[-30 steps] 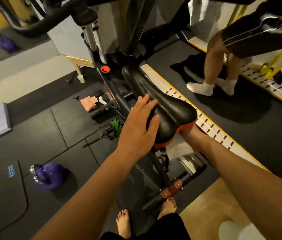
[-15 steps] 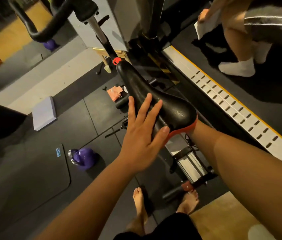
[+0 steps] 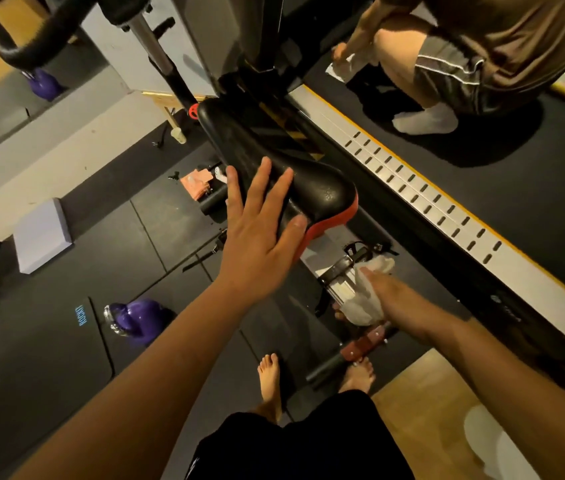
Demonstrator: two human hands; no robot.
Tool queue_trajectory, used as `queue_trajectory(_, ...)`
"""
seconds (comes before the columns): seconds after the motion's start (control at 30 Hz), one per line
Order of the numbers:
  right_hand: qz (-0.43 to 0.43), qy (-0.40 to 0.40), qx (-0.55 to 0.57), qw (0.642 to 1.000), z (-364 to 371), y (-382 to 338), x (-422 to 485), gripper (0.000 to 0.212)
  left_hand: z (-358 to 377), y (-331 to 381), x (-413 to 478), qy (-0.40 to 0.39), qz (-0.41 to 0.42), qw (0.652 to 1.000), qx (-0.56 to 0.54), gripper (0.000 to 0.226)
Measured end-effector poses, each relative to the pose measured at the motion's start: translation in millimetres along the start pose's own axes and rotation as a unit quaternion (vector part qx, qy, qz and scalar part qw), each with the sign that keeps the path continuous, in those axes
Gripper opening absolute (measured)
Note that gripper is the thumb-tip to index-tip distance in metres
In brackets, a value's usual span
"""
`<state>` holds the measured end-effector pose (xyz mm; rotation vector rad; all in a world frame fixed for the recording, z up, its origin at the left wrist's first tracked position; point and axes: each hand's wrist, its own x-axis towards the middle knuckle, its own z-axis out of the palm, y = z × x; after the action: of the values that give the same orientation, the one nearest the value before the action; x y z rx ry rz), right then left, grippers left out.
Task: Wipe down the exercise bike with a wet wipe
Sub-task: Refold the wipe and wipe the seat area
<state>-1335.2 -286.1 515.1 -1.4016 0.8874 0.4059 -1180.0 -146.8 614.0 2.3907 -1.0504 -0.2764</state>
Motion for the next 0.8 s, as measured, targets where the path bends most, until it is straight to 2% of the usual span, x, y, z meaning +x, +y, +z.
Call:
queue_trajectory(0.07, -0.028, 0.042, -0.021, 0.999, 7.7, 10.0, -10.2, 0.052, -0.3, -2.0, 0.7, -0.004, 0.005, 1.0, -0.003, 0.061)
queue_trajectory(0.17, -0.055, 0.164, -0.018, 0.985, 22.4, 15.1, -21.9, 0.033, -2.1, -6.7, 0.9, -0.012, 0.024, 0.999, -0.021, 0.06)
queue_trajectory(0.27, -0.089, 0.245, 0.008, 0.965, 39.7, 16.8, -30.0, 0.038, -4.4, -15.0, -1.2, -0.023, 0.047, 0.995, -0.09, 0.058)
queue_trajectory(0.4, -0.068, 0.365, 0.012, 0.929, 59.3, 24.6, -42.8, 0.042, -9.5, -38.8, -9.6, -0.042, 0.099, 0.973, -0.204, 0.051)
queue_trajectory(0.47, -0.031, 0.369, 0.061, 0.927, 66.1, 30.5, -50.1, 0.035, -14.8, -52.7, -14.7, -0.073, 0.094, 0.953, -0.28, 0.047)
queue_trajectory(0.53, 0.032, 0.321, 0.11, 0.94, 82.5, 35.3, -58.8, 0.025, -18.8, -65.9, -23.6, -0.084, 0.078, 0.927, -0.356, 0.045)
queue_trajectory(0.6, 0.057, 0.274, 0.096, 0.955, 112.9, 28.5, -69.4, 0.031, -18.4, -78.2, -37.3, -0.07, 0.039, 0.91, -0.406, 0.043)
queue_trajectory(0.63, 0.042, 0.259, 0.075, 0.962, 128.3, 23.8, -71.2, 0.033, -17.1, -85.1, -43.9, -0.075, 0.006, 0.906, -0.417, 0.04)
queue_trajectory(0.67, 0.018, 0.26, 0.057, 0.964, 144.4, 13.5, -75.6, 0.028, -15.5, -92.1, -50.0, -0.102, -0.034, 0.902, -0.418, 0.035)
queue_trajectory(0.73, -0.033, 0.269, 0.069, 0.96, 166.0, -7.9, -79.9, 0.01, -14.9, -102.5, -60.2, -0.212, -0.089, 0.889, -0.396, 0.023)
queue_trajectory(0.8, -0.066, 0.269, 0.052, 0.959, 177.9, -29.9, -81.2, 0.016, -16.2, -108.6, -71.5, -0.32, -0.079, 0.858, -0.393, 0.024)
